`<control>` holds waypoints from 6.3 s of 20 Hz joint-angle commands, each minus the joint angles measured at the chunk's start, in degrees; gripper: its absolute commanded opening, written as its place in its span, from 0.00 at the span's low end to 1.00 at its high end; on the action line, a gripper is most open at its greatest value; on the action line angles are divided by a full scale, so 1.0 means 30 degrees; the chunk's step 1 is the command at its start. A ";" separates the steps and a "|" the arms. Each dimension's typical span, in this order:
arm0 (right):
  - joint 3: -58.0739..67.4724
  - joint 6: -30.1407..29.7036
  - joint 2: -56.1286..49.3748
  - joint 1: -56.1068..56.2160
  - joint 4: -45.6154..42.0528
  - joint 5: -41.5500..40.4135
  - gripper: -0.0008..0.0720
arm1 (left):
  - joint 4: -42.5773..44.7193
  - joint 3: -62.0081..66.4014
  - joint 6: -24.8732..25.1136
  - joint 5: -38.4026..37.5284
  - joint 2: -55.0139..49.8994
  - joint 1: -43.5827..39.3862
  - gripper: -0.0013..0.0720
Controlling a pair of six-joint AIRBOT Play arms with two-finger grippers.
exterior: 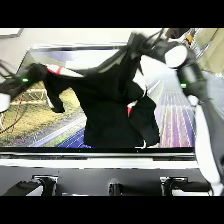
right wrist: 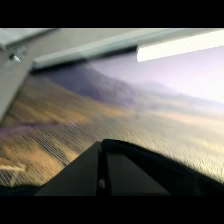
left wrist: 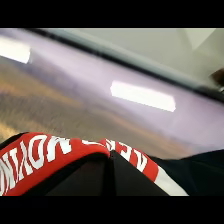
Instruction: Fold the clothes and pants, and hang the long-sleeved shirts on hangers.
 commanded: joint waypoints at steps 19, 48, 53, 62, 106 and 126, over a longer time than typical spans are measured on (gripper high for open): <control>-1.0819 -0.4073 0.7293 -1.0768 -0.0852 1.7114 0.84 | -0.4889 -0.5741 0.3184 -1.3828 0.3417 0.6666 0.85; -2.3168 -0.6674 1.0528 -0.8495 0.6798 1.1198 0.08 | -0.9646 -1.1183 0.5734 -1.4207 0.2433 0.5260 0.85; -2.3168 -0.5719 1.2138 -0.8495 0.6630 1.2305 0.08 | -0.9945 -1.1591 0.5727 -1.1504 0.1836 0.2011 0.84; -2.3168 -0.4743 1.3624 -0.8480 0.6710 1.3049 0.08 | -1.1227 -1.1577 0.6025 -0.7526 -0.1778 -0.1872 0.82; 0.1370 -0.0860 -0.0911 -0.4364 0.5639 0.5078 0.08 | -0.7191 0.9530 0.6047 -0.2244 -0.7810 0.0678 0.06; -0.2375 -0.3745 -0.2849 -1.0914 0.2827 1.5555 0.76 | -0.5042 -0.0998 -0.0860 -1.1606 -0.1865 0.2965 0.96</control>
